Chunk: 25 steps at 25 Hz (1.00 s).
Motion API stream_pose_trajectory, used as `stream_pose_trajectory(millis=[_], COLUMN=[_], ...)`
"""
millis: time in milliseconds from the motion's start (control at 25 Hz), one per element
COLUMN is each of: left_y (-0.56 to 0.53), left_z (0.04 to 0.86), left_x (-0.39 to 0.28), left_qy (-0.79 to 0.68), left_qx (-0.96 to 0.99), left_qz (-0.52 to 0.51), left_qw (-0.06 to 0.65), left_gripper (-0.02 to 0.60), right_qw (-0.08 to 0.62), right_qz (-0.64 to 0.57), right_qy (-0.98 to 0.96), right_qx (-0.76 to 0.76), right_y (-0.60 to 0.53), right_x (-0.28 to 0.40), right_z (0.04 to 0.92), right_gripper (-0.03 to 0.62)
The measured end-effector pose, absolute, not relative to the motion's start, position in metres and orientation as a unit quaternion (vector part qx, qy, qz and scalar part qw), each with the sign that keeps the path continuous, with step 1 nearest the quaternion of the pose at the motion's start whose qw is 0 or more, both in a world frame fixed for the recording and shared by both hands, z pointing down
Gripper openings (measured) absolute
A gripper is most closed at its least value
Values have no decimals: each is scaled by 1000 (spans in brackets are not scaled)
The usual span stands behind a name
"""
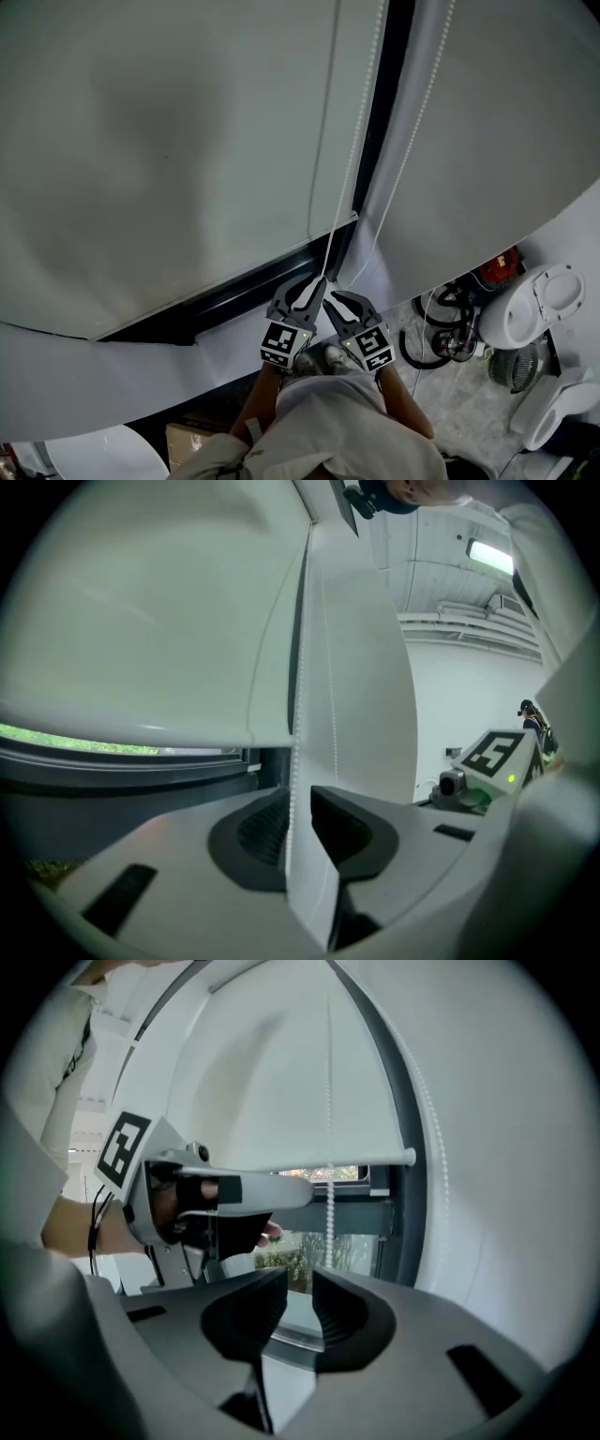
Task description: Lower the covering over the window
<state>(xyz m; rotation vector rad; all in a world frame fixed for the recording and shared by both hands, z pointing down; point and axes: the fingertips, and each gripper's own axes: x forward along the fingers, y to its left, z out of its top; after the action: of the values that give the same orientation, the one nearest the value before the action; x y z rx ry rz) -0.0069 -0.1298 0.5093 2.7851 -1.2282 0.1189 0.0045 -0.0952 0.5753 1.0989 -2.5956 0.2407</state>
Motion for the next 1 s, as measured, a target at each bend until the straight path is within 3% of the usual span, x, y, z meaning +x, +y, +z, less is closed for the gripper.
stream_pose_trajectory(millis=[120, 680, 1000], left_y=[-130, -119, -113], left_z=[507, 452, 435], left_x=[-14, -27, -25], left_qy=[-406, -401, -395], left_qx=[912, 916, 918], left_qz=[34, -12, -24], left_qw=[50, 1, -17], left_gripper=[100, 100, 100], right_qw=[137, 19, 39], right_qz=[69, -36, -53], right_qy=[-906, -902, -884], right_qx=[395, 429, 463], right_y=[-96, -105, -110], right_x=[9, 20, 29], right_z=[554, 436, 436], right_gripper=[83, 71, 28])
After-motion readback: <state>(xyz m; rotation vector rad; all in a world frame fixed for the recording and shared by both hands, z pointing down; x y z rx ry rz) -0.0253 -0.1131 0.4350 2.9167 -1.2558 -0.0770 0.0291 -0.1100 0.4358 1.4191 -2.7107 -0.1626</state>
